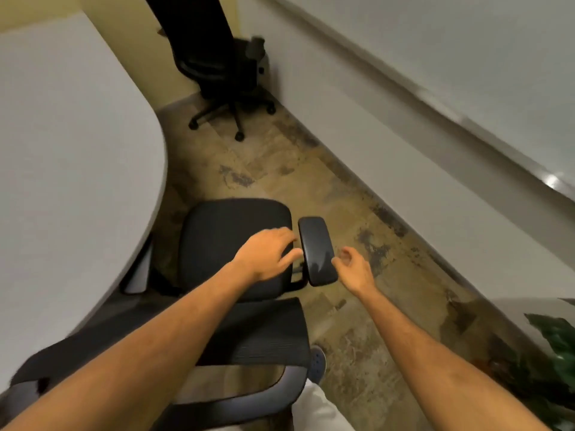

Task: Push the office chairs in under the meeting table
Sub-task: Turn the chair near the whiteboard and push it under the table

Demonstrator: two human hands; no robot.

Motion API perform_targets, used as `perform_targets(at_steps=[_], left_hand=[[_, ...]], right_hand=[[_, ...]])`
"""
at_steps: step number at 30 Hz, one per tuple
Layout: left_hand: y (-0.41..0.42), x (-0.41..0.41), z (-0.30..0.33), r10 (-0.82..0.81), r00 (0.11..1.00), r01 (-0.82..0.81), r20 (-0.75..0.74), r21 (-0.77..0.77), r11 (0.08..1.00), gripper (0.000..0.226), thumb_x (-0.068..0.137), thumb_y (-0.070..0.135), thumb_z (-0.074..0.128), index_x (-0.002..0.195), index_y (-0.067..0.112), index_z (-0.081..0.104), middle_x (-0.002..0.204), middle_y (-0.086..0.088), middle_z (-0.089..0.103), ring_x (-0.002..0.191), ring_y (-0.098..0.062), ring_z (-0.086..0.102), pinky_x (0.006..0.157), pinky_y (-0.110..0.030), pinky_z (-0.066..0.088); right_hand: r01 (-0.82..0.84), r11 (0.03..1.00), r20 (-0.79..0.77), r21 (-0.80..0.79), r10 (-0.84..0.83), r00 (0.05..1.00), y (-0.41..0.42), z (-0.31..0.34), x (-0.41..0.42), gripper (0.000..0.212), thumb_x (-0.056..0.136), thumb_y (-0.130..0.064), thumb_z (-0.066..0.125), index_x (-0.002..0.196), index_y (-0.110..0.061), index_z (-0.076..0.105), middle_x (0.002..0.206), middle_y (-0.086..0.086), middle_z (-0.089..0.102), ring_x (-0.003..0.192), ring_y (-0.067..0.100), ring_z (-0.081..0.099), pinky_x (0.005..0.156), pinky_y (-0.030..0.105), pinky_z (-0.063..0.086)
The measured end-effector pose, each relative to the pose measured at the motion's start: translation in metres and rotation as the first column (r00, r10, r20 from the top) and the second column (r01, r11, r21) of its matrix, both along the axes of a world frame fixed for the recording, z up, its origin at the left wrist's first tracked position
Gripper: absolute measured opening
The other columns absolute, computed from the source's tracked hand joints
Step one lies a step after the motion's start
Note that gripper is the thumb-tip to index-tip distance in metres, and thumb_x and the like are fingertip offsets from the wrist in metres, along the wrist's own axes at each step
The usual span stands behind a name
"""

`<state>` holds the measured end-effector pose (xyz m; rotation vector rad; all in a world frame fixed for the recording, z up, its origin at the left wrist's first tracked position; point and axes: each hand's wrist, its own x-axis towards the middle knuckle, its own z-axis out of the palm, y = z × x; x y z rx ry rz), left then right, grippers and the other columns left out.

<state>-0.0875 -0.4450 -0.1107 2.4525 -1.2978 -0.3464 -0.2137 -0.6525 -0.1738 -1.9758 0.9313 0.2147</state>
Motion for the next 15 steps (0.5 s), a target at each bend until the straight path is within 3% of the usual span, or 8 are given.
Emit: perform_targets(at_steps=[3, 5, 7, 9, 10, 12, 15], left_hand=[[-0.047, 0.008, -0.055, 0.0, 0.998, -0.002, -0.066, -0.032, 0.999, 0.036, 0.1, 0.039, 0.049, 0.124, 0.015, 0.06, 0.121, -0.004, 0.063, 0.11, -0.025, 0.058, 0.093, -0.042, 0.047], [-0.074, 0.022, -0.096, -0.011, 0.995, 0.007, -0.094, -0.048, 0.999, 0.035, 0.101, 0.034, 0.049, 0.127, 0.014, 0.059, 0.129, -0.005, 0.06, 0.123, -0.026, 0.053, 0.102, -0.041, 0.042], [-0.089, 0.03, -0.135, 0.003, 0.992, -0.002, -0.123, 0.006, 1.0, 0.047, 0.104, 0.037, 0.042, 0.146, 0.015, 0.047, 0.155, -0.003, 0.042, 0.147, -0.021, 0.028, 0.118, -0.039, 0.026], [-0.097, 0.036, -0.167, -0.009, 0.993, 0.017, -0.119, 0.065, 0.998, 0.056, 0.106, 0.043, 0.032, 0.156, 0.017, 0.027, 0.166, 0.002, 0.016, 0.153, -0.012, 0.002, 0.124, -0.037, 0.01], [-0.103, 0.041, -0.183, -0.018, 0.993, 0.027, -0.113, 0.072, 0.997, 0.059, 0.107, 0.045, 0.028, 0.158, 0.018, 0.02, 0.167, 0.004, 0.008, 0.152, -0.009, -0.007, 0.124, -0.036, 0.005], [-0.11, 0.049, -0.203, -0.067, 0.995, 0.072, -0.069, 0.073, 0.995, 0.062, 0.106, 0.049, 0.02, 0.159, 0.02, 0.011, 0.167, 0.006, -0.002, 0.15, -0.008, -0.016, 0.123, -0.034, -0.004], [-0.117, 0.056, -0.218, -0.108, 0.994, 0.108, 0.002, 0.04, 0.993, 0.062, 0.106, 0.05, 0.018, 0.16, 0.019, 0.009, 0.167, 0.006, -0.003, 0.151, -0.012, -0.014, 0.121, -0.032, -0.011]], right_hand=[[0.035, 0.988, -0.062, 0.148, -0.026, 0.998, -0.025, -0.059, 0.019, 0.063, 0.097, -0.035, 0.062, 0.152, -0.015, 0.038, 0.152, 0.006, 0.047, 0.136, 0.027, 0.047, 0.112, 0.043, 0.04], [0.052, 0.958, -0.042, 0.281, -0.041, 0.998, -0.037, -0.098, 0.039, 0.058, 0.099, -0.033, 0.062, 0.15, -0.015, 0.041, 0.153, 0.006, 0.046, 0.137, 0.026, 0.048, 0.111, 0.043, 0.041], [0.043, 0.898, 0.006, 0.438, -0.05, 0.999, -0.039, -0.125, 0.056, 0.036, 0.101, -0.029, 0.059, 0.135, -0.022, 0.054, 0.141, 0.006, 0.059, 0.118, 0.019, 0.062, 0.093, 0.032, 0.052], [0.067, 0.841, 0.037, 0.536, -0.102, 0.994, -0.038, -0.137, 0.068, 0.028, 0.102, -0.028, 0.057, 0.129, -0.021, 0.061, 0.119, 0.003, 0.072, 0.098, 0.013, 0.072, 0.074, 0.021, 0.055], [0.083, 0.82, 0.039, 0.567, -0.127, 0.991, -0.041, -0.143, 0.075, 0.031, 0.102, -0.03, 0.056, 0.13, -0.019, 0.062, 0.113, 0.0, 0.075, 0.096, 0.013, 0.073, 0.071, 0.02, 0.055], [0.103, 0.772, 0.031, 0.627, -0.158, 0.987, -0.045, -0.151, 0.081, 0.034, 0.101, -0.036, 0.056, 0.131, -0.022, 0.063, 0.111, -0.001, 0.076, 0.099, 0.016, 0.073, 0.076, 0.025, 0.057], [0.115, 0.677, 0.025, 0.727, -0.193, 0.981, -0.05, -0.159, 0.085, 0.04, 0.097, -0.042, 0.058, 0.134, -0.027, 0.06, 0.121, 0.004, 0.073, 0.109, 0.026, 0.071, 0.089, 0.041, 0.057]])
